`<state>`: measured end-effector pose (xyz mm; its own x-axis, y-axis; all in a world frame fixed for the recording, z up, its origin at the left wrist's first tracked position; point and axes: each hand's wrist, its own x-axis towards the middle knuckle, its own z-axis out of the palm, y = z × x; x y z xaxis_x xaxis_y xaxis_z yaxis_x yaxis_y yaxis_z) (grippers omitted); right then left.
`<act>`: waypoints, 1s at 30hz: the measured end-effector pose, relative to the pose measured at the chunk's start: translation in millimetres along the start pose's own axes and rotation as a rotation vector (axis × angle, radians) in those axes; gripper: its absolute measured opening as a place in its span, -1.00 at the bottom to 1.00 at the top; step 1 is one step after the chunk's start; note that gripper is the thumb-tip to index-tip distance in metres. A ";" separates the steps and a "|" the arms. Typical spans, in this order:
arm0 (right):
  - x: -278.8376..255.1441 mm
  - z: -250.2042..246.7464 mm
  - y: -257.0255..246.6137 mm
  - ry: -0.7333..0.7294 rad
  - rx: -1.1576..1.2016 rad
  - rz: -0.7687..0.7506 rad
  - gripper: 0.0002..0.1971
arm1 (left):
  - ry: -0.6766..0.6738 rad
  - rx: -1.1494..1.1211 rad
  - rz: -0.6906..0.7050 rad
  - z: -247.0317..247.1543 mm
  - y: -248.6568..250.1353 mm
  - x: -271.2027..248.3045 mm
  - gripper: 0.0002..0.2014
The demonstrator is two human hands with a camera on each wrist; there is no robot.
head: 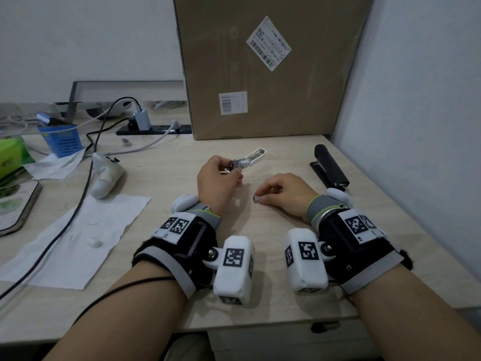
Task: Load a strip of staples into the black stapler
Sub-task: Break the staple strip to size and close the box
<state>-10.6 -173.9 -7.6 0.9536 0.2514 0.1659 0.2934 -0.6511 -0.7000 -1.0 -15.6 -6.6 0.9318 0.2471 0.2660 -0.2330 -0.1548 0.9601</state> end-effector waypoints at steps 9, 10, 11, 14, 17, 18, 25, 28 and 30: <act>0.4 -2.5 3.7 0.140 0.129 0.026 -0.82 | -0.008 0.020 0.000 0.1 2.4 -2.0 -0.93; 0.2 -3.6 4.4 0.145 0.118 0.030 -0.82 | -0.011 0.028 0.002 1.0 3.5 -1.9 -0.93; 0.4 -4.5 5.0 0.153 0.109 0.035 -0.82 | -0.015 0.039 0.004 1.7 4.3 -2.0 -0.93; 0.0 -3.0 4.4 0.174 0.120 0.052 -0.79 | -0.013 0.053 0.005 1.0 4.0 -2.3 -0.96; -0.7 -1.6 3.7 0.182 0.183 0.075 -0.73 | -0.017 0.052 -0.003 0.4 2.2 -3.2 -0.94; -0.5 -1.5 3.8 0.198 0.194 0.079 -0.72 | -0.017 0.051 -0.006 0.5 1.9 -3.4 -0.94; 2.0 -4.1 0.5 0.409 0.319 -0.010 -0.82 | -0.024 0.034 -0.019 -0.9 -2.2 -0.6 -0.93; 0.8 -7.5 -3.1 0.465 0.425 -0.048 -0.93 | -0.099 0.030 0.017 0.1 -0.3 -2.7 -0.93; -0.4 -8.7 -6.1 0.484 0.409 -0.093 -0.97 | -0.165 -0.002 0.022 1.8 1.4 -4.3 -0.90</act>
<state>-12.1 -176.3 2.6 0.8760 -0.1204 0.4671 0.4183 -0.2926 -0.8599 -4.8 -18.6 -6.6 0.9595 0.0831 0.2692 -0.2542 -0.1561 0.9545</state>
